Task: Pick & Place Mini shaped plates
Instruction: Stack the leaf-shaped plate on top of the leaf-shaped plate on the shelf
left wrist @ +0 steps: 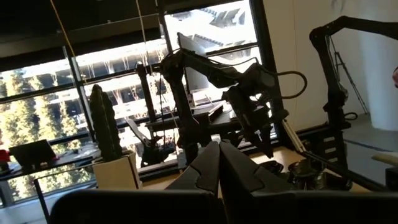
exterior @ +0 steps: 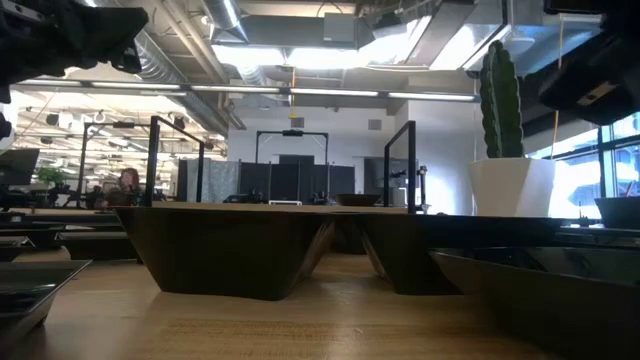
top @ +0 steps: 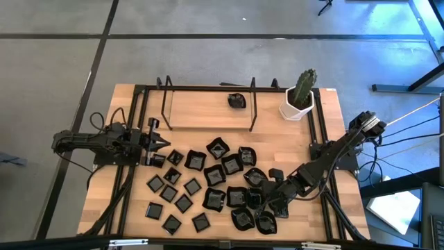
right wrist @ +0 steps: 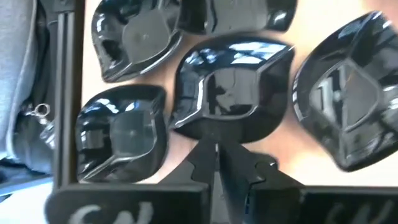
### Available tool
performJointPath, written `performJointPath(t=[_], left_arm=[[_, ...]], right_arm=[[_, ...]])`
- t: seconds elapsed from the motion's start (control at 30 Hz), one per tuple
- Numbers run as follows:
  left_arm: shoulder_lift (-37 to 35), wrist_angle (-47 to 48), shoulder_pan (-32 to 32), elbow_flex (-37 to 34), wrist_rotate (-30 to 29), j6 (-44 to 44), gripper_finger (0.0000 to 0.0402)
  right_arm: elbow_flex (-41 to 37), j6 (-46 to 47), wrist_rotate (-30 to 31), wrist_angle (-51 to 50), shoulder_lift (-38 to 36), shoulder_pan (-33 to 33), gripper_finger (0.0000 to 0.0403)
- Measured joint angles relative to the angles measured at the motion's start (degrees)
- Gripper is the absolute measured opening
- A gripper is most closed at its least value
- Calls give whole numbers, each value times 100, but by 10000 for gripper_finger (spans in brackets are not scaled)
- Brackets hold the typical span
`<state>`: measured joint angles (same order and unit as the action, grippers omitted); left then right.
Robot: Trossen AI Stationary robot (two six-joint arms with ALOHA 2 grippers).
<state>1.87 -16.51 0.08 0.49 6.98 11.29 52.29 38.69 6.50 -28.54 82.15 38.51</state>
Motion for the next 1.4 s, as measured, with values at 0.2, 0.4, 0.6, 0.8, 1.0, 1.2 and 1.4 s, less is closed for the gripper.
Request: performJointPath(t=[0.2, 0.4, 0.6, 0.8, 1.0, 1.2, 1.4], left_arm=[[0, 0, 0, 0, -2, 0, 5], [0, 0, 0, 0, -7, 0, 5], [0, 0, 0, 0, -9, 0, 4], [0, 0, 0, 0, -9, 0, 3], [0, 0, 0, 0, -7, -2, 8], [0, 2, 0, 0, -7, -17, 5], [0, 4, 0, 0, -7, -20, 4]], right_arm=[[0, 328, -173, -132, 0, 265, 97], [0, 608, -166, -832, 0, 327, 196], [-2, 1296, -136, -1402, 0, 299, 254], [-2, 1346, -2, -1418, 39, 299, 259], [-12, 1308, 87, -1507, 165, 299, 251], [-15, 1210, 304, -1503, 358, 299, 247], [-15, 1245, 452, -1507, 490, 299, 247]])
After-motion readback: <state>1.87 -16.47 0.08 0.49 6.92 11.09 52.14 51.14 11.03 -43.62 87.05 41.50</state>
